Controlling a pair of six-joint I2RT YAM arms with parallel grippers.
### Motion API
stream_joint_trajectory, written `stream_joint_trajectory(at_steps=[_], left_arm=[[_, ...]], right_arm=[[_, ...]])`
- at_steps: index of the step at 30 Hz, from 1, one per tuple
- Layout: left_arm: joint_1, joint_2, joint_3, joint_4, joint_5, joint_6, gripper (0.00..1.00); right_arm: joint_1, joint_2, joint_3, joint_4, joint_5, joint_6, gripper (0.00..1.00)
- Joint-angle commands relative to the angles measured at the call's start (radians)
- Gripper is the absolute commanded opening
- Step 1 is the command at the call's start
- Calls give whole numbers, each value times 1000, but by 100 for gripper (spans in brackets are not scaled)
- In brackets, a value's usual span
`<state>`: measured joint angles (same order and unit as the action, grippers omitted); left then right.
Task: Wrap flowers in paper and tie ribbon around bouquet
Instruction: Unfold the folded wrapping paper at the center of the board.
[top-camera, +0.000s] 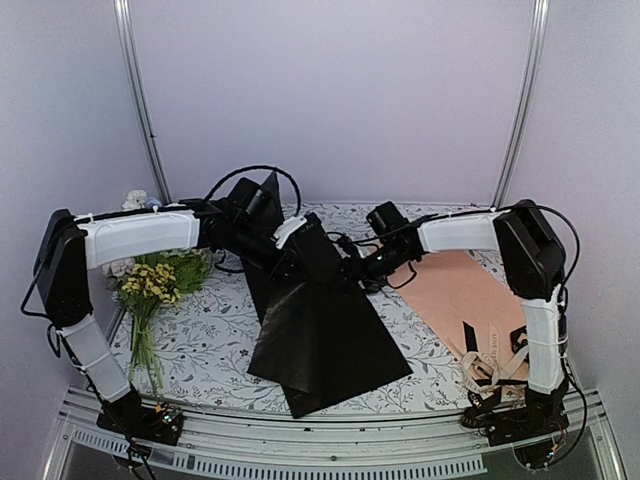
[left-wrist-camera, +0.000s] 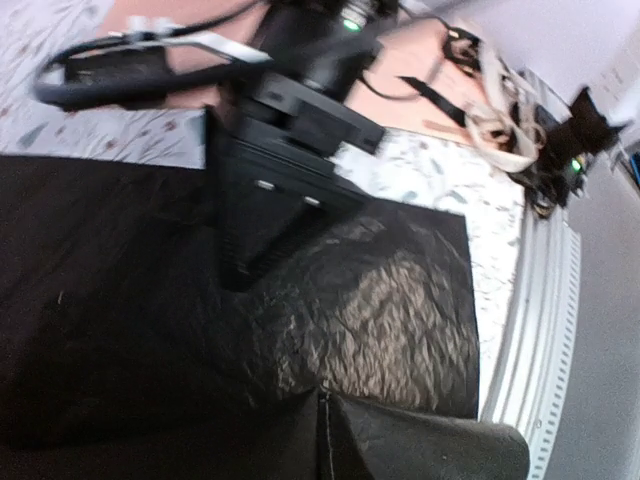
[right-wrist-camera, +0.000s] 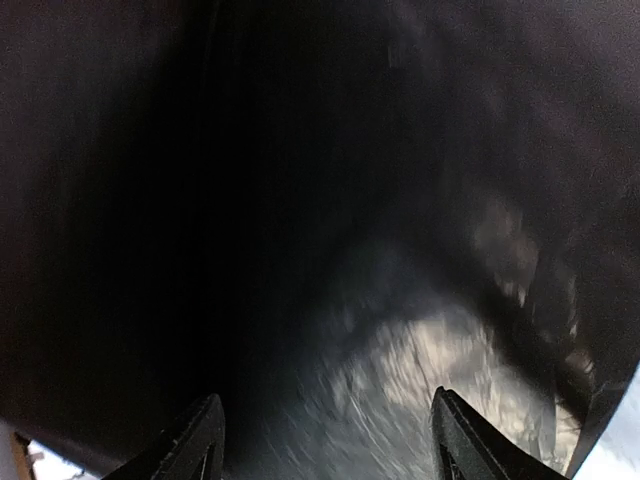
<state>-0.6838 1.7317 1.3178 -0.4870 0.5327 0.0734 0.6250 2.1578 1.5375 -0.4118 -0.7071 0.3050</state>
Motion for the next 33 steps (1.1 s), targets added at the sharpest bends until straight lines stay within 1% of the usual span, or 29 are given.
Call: stream_joint_trajectory(at_steps=[1, 4, 7, 8, 10, 11, 14, 16, 18, 19, 22, 24, 28, 33], left_arm=[[-142, -120, 21, -114, 45, 195, 0], [-193, -211, -6, -138, 57, 209, 0], [-218, -299, -60, -142, 80, 224, 0], [-217, -323, -84, -140, 69, 224, 0], [-202, -354, -130, -136, -10, 202, 0], [-181, -357, -143, -148, -56, 183, 0], [-73, -322, -147, -206, -127, 118, 0], [-2, -275, -135, -256, -198, 74, 0], [47, -207, -116, -309, -285, 42, 0], [62, -177, -102, -337, -313, 27, 0], [83, -119, -88, -372, -369, 7, 0], [85, -101, -87, -381, -410, 0, 0], [90, -60, -80, -422, -529, -10, 0], [101, -15, -66, -449, -670, -16, 0]], right_arm=[[-82, -261, -121, 44, 225, -6, 72], [-133, -329, -151, 23, 239, -54, 72], [-163, -337, -128, 8, 260, -99, 73], [-171, -328, -116, 4, 267, -108, 73], [-191, -293, -90, -11, 302, -119, 74], [-201, -274, -80, -22, 346, -116, 74], [-222, -214, -75, -27, 447, -112, 73], [-223, -176, -70, -35, 478, -121, 73], [-220, -140, -66, -43, 508, -137, 73], [-216, -129, -66, -45, 549, -145, 72], [-205, -94, -67, -51, 664, -184, 73], [-207, -73, -69, -60, 706, -198, 75], [-222, -49, -85, -67, 764, -202, 75], [-284, -50, -130, -65, 800, -177, 75]])
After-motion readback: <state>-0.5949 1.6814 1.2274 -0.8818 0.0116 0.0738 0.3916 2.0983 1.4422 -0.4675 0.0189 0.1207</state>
